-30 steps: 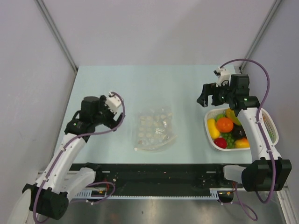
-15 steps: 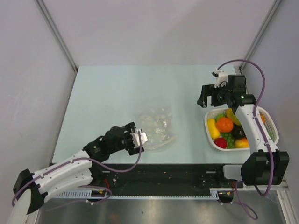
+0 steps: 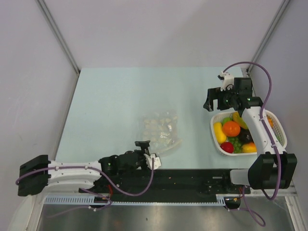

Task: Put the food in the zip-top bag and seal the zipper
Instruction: Pick up the zipper food storage bag at the center of the board.

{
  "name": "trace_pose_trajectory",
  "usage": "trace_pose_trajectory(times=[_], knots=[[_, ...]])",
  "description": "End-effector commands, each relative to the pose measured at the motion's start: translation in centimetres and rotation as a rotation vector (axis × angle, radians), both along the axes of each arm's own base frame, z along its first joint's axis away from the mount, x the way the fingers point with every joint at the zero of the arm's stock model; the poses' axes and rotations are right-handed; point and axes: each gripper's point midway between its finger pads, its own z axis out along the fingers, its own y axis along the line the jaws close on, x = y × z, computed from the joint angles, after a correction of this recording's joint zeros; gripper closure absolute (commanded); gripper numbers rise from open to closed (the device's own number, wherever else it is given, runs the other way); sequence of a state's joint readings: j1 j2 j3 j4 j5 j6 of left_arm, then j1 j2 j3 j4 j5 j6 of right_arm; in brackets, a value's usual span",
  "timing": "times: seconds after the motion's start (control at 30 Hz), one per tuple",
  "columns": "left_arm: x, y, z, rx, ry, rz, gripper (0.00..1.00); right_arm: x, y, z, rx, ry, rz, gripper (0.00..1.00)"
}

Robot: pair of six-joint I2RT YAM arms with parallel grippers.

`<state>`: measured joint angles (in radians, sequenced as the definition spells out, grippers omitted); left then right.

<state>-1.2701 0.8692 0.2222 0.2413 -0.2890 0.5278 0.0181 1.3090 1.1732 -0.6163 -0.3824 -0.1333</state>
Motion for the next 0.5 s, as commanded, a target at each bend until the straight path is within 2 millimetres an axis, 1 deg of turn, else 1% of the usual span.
trace_pose_trajectory(times=[0.0, 0.03, 0.07, 0.1, 0.13, 0.17, 0.2, 0.23, 0.27, 0.3, 0.33, 0.37, 0.4, 0.43, 0.47], knots=[[2.0, -1.3, 3.1, -0.111, -0.124, 0.116, 0.09, 0.2, -0.2, -0.4, -0.012, -0.003, 0.003, 0.0], [2.2, -1.5, 2.5, -0.084, -0.132, 0.123, 0.12, 0.3, -0.2, -0.4, -0.012, -0.003, 0.003, 0.0], [2.6, -1.6, 2.8, -0.097, -0.15, 0.147, 0.15, 0.3, -0.2, -0.4, -0.012, -0.004, 0.003, 0.0], [2.8, -2.0, 3.1, -0.101, -0.157, 0.15, 0.23, 0.3, -0.2, -0.4, -0.01, -0.004, 0.004, 0.0], [2.9, -2.2, 2.6, -0.077, -0.16, 0.151, 0.27, 0.3, -0.1, -0.4, -0.009, -0.003, 0.007, 0.0], [3.0, -2.4, 2.6, -0.071, -0.161, 0.152, 0.32, 0.3, -0.1, -0.4, -0.009, -0.001, 0.007, 0.0], [3.1, -2.8, 3.1, -0.076, -0.161, 0.149, 0.42, 0.4, -0.1, -0.4, -0.007, -0.001, 0.007, 0.0], [2.9, -3.2, 3.1, -0.074, -0.147, 0.141, 0.49, 0.4, -0.1, -0.3, -0.006, -0.002, 0.008, 0.0], [2.7, -3.1, 2.7, -0.042, -0.126, 0.132, 0.57, 0.4, -0.1, -0.3, -0.007, -0.001, 0.007, 0.0], [2.3, -4.3, 3.8, -0.065, -0.097, 0.1, 0.76, 0.4, -0.1, -0.2, -0.005, -0.007, 0.008, 0.0], [1.8, -4.7, 4.1, -0.084, -0.043, 0.093, 0.82, 0.3, -0.1, -0.3, -0.006, -0.005, 0.006, 0.0], [1.2, -4.3, 3.7, -0.046, 0.007, 0.084, 0.96, 0.3, -0.2, -0.3, -0.004, -0.006, 0.002, 0.0], [0.5, -6.0, 5.7, -0.095, 0.059, 0.034, 1.0, 0.2, -0.1, -0.2, -0.002, -0.008, 0.005, 0.0], [0.0, -6.3, 6.2, -0.123, 0.13, 0.044, 1.0, 0.2, -0.1, -0.2, -0.001, -0.009, 0.003, 0.0], [-0.2, -6.1, 5.9, -0.091, 0.176, 0.057, 1.0, 0.2, 0.1, 0.0, 0.008, -0.012, 0.006, 0.0]])
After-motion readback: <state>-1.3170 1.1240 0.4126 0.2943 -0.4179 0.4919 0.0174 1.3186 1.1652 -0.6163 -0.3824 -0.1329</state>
